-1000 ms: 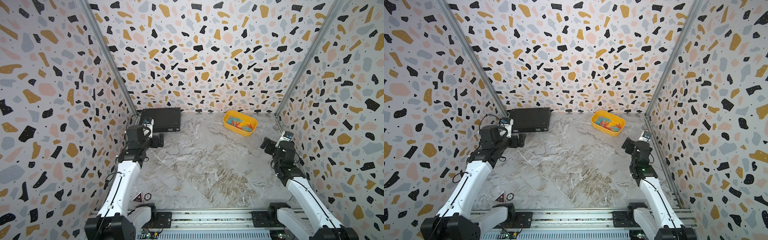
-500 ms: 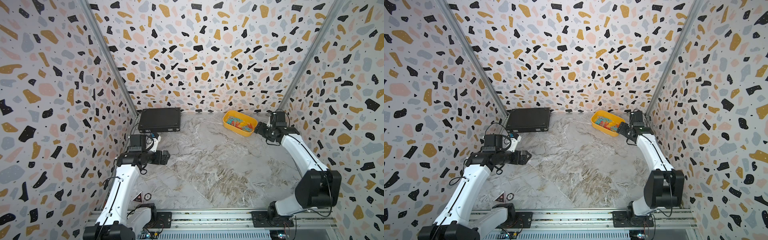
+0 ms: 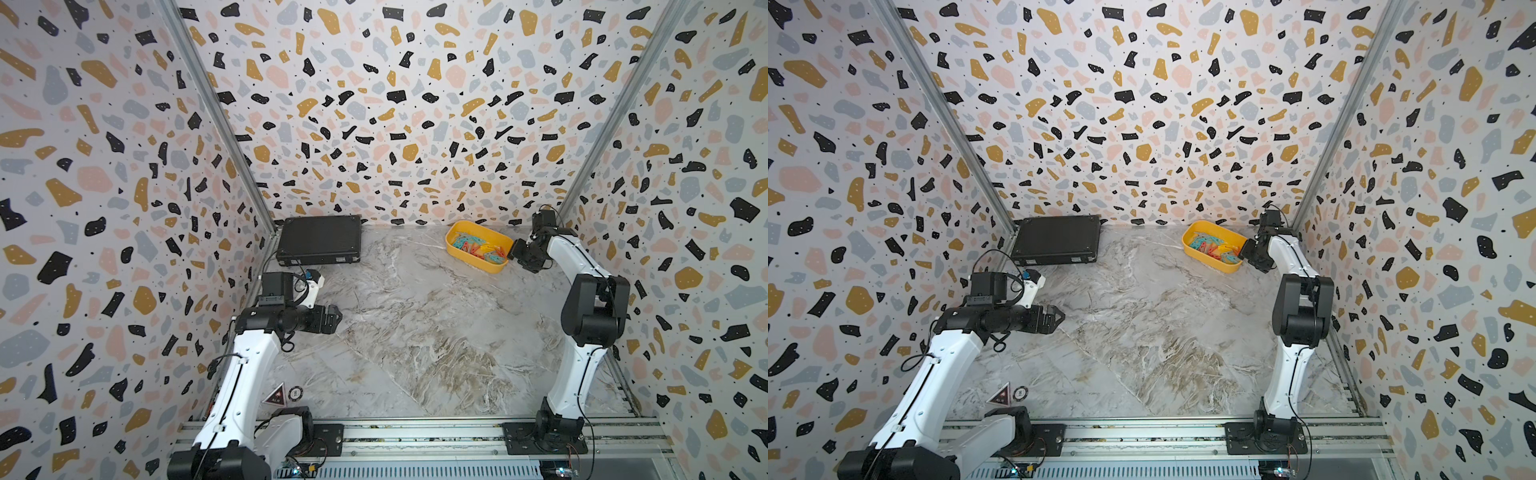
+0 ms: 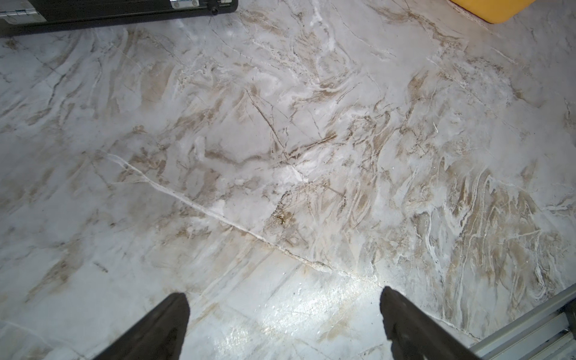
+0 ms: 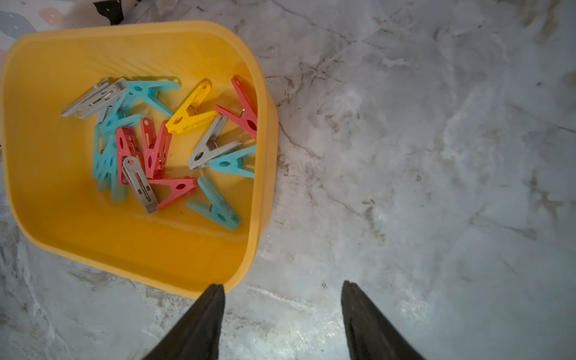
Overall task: Take the clothespins out of the storage box
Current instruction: Move the storage box to the center of the board.
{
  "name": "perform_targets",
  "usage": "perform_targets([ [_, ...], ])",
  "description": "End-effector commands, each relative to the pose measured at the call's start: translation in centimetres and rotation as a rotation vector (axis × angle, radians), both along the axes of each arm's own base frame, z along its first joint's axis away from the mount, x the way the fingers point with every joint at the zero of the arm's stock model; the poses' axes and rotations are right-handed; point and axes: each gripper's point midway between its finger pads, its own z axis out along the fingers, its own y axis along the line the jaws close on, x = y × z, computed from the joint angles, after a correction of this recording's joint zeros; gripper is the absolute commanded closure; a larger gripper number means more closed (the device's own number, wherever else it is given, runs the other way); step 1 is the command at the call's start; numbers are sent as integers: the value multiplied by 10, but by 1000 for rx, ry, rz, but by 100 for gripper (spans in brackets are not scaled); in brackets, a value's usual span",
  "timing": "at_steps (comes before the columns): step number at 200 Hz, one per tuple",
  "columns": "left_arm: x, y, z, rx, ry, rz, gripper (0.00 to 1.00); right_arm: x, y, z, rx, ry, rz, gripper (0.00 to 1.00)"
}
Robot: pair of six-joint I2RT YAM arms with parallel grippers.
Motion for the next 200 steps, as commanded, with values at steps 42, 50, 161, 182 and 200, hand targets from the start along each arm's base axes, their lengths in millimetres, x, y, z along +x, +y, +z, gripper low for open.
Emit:
perform_targets([
  [42, -2, -5, -1, -9, -9, -37, 0, 24, 6, -1, 20, 10, 36, 41],
  [50, -1, -5, 1, -8, -14, -38, 0, 28, 6, -3, 19, 9, 36, 44],
  [161, 0, -3, -1, 1, -10, -31, 0, 35, 7, -11, 28, 27, 46, 89],
  [182, 0, -3, -1, 3, -11, -30, 0, 30, 11, -1, 36, 14, 59, 96],
  [200, 0, -3, -1, 5, -15, -30, 0, 21, 17, 9, 38, 7, 83, 100],
])
